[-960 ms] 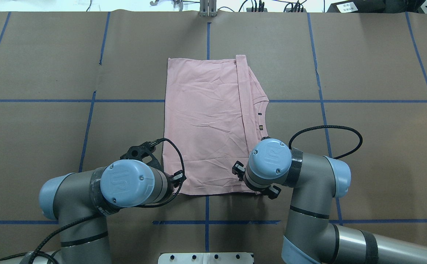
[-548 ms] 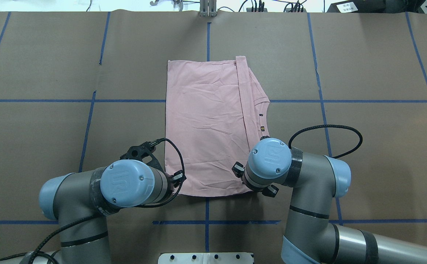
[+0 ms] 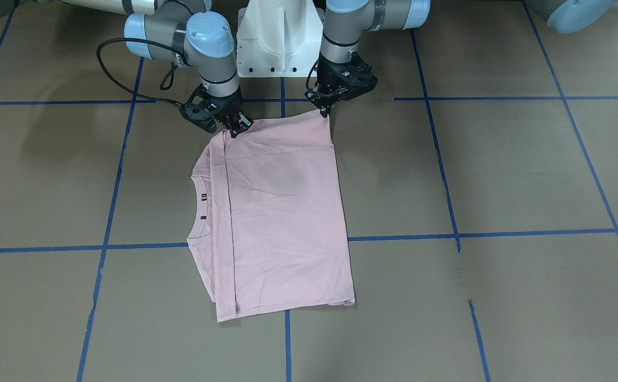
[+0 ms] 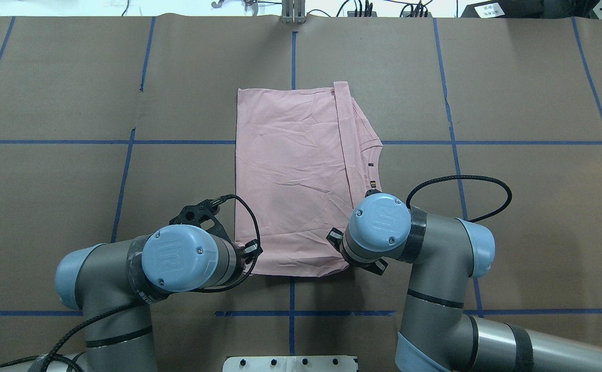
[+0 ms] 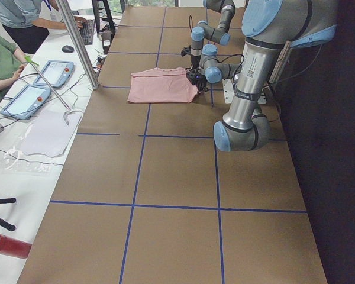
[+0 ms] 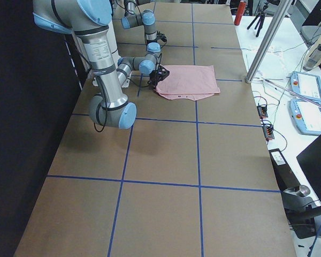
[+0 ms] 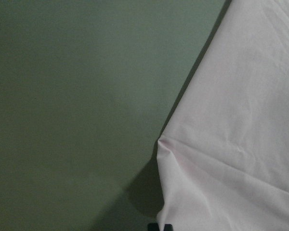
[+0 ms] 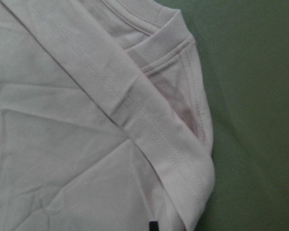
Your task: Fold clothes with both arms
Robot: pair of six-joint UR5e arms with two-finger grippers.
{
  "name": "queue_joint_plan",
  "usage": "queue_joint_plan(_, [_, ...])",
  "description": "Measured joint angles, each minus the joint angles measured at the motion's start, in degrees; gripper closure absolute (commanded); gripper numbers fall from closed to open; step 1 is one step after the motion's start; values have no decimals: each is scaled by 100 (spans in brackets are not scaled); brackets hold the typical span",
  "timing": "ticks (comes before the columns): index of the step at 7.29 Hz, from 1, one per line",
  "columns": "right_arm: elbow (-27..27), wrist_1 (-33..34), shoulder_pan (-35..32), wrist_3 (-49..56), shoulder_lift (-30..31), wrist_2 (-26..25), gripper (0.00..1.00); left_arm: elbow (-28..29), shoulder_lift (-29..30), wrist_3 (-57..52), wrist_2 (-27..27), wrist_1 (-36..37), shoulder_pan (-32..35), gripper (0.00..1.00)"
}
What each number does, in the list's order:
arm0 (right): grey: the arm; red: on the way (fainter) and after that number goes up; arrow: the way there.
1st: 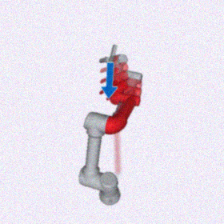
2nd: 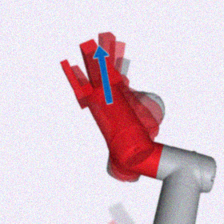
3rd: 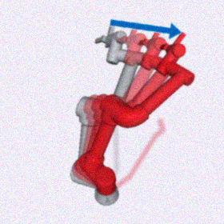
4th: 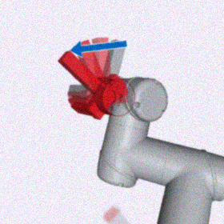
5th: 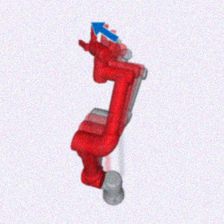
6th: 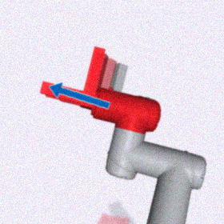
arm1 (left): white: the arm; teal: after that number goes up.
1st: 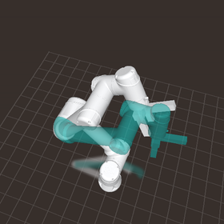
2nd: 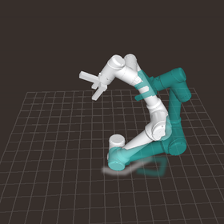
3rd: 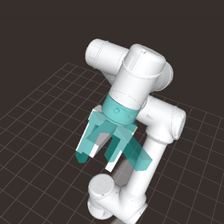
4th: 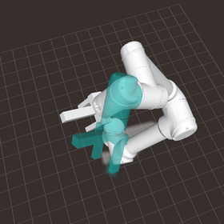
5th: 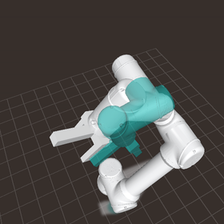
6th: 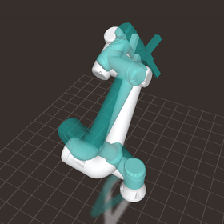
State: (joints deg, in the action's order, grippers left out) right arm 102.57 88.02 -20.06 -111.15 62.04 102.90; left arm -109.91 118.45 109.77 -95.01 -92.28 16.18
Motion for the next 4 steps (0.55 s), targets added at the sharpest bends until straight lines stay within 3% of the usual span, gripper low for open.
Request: queue_joint_plan(4, [260,-258,4,9,78,28,100,-287,-300,-11,-1,19,-148,100])
